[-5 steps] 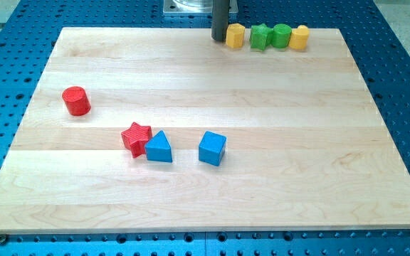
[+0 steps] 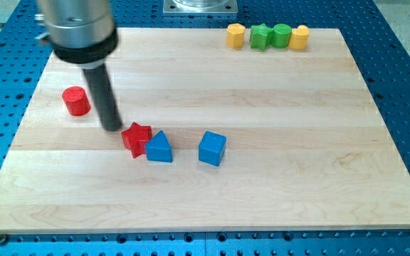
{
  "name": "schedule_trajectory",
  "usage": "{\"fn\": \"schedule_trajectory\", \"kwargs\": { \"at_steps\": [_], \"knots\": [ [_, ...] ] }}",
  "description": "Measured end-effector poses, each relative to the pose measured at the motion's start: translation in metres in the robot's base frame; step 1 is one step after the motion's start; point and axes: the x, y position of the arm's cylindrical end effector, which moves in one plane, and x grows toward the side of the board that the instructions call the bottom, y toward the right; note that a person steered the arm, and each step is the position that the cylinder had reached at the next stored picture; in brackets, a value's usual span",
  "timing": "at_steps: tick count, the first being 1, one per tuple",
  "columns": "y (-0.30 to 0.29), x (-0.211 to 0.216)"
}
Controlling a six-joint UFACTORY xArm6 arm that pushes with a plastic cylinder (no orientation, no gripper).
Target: Move the red circle to the top center of the board
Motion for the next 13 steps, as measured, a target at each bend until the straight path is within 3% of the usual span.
{"fn": "schedule_trajectory", "kwargs": {
  "at_steps": [1, 3, 4, 5, 6, 7, 8, 10, 11, 12, 13],
  "knots": [
    [-0.018, -0.039],
    [-0.089, -0.008],
    [-0.108, -0.029],
    [-0.08, -0.072],
    [-0.037, -0.083],
    [-0.052, -0.049],
    [-0.017, -0.052],
    [0.107, -0.133],
    [0.094, -0.117],
    [0.075, -0.067],
    [0.071, -0.105]
  ]
}}
